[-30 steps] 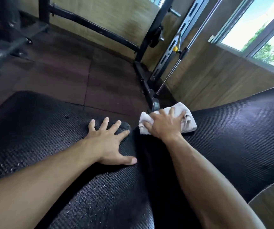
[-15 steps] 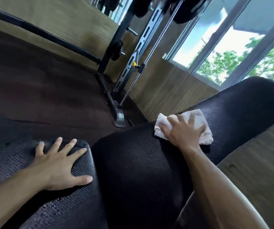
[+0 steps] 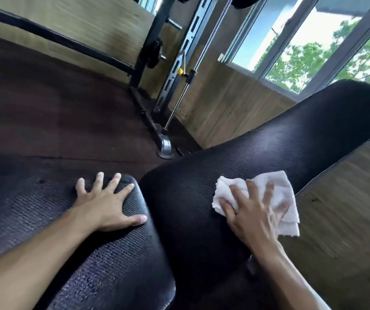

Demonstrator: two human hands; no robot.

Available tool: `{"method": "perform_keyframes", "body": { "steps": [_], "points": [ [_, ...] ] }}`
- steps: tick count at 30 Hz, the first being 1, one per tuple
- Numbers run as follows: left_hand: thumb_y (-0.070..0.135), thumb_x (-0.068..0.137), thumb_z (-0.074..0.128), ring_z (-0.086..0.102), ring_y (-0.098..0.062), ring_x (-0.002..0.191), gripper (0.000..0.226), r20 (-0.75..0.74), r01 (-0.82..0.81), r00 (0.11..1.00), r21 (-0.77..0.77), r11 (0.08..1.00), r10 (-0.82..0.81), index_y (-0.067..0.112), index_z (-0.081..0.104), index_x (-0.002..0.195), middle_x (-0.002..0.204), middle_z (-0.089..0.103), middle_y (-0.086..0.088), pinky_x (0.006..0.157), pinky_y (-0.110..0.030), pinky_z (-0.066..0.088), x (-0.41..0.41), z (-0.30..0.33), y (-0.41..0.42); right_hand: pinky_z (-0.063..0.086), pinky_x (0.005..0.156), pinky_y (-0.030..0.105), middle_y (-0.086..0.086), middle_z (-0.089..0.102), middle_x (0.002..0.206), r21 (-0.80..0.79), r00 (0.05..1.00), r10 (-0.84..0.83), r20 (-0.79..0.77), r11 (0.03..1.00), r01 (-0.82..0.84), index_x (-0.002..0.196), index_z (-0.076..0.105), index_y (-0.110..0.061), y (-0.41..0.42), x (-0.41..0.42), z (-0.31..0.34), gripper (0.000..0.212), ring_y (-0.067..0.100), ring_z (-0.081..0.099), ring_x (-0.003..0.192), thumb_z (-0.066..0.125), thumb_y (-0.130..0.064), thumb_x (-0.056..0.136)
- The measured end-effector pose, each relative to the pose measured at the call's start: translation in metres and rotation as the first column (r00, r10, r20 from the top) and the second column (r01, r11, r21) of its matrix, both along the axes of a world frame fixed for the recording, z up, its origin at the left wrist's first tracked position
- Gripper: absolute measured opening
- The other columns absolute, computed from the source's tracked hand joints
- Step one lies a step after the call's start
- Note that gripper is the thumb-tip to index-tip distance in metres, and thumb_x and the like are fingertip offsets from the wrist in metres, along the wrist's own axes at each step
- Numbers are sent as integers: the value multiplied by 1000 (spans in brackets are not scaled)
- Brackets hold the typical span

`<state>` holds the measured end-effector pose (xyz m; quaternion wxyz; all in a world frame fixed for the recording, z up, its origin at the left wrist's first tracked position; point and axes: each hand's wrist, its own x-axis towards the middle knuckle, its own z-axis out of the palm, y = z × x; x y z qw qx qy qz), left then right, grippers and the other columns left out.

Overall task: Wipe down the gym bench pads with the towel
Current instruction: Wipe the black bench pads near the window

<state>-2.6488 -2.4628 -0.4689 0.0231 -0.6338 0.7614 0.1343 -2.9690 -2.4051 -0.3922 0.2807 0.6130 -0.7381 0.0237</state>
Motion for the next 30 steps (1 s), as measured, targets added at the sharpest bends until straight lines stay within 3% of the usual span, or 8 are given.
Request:
{"method": "perform_keyframes", "body": {
  "steps": [5,10,14,16,19,21,24,30],
  "points": [
    [102,58,21,-13,-35,150,114,-12,3,1000,11,1000,-3,45,-2,155,165,-15,2,112,-69,-2,1,2,-1,21,102,81,2,57,140,33,992,117,57,992,-119,116,65,-35,21,29,-38,41,47,35,142,75,-53,80],
    [95,69,31,-8,-30,152,105,-121,35,992,0,999,-34,41,10,156,166,-5,2,114,-64,-4,7,7,2,23,114,66,-16,58,131,58,935,175,310,978,-202,125,53,-48,49,57,-43,45,27,41,141,34,-70,91],
    [68,88,50,18,-20,150,77,-430,25,902,-55,998,-46,29,31,153,163,22,-4,122,-41,13,32,14,3,42,101,29,-29,59,113,-99,547,293,785,929,-356,116,52,-64,64,100,-12,37,0,54,114,34,-76,85],
    [47,96,56,34,-18,142,59,-486,-7,872,-126,992,-56,21,43,147,154,39,-5,114,-25,21,47,25,8,44,101,42,-27,58,123,-116,391,354,849,848,-517,121,53,-63,71,133,-13,40,4,53,122,42,-79,86],
    [33,99,55,48,-22,129,42,-469,-89,883,-170,981,-1,17,53,138,137,54,-6,101,-23,30,66,43,18,9,119,64,-20,10,166,359,630,315,710,608,-709,146,12,-68,82,182,-30,66,21,2,156,30,-87,85],
    [35,98,57,56,-21,116,36,-465,-147,884,-171,974,51,19,59,130,122,61,-2,95,-26,37,77,50,29,-9,118,64,-21,-12,167,486,685,317,656,516,-705,149,-6,-65,87,189,-37,80,15,-19,154,20,-93,78],
    [45,94,59,62,-12,98,28,-478,-163,871,-64,985,113,24,66,111,100,67,10,87,-26,45,83,57,55,-2,123,55,-26,0,167,332,578,241,779,623,-708,153,5,-61,79,173,-25,81,2,-12,153,8,-92,78],
    [76,81,53,56,-10,95,56,-206,33,979,171,985,3,27,65,105,99,65,8,85,-32,52,57,71,90,39,109,46,1,46,152,420,734,126,667,750,-511,156,31,-25,19,145,-24,74,27,44,137,50,-63,95]
  ]
}}
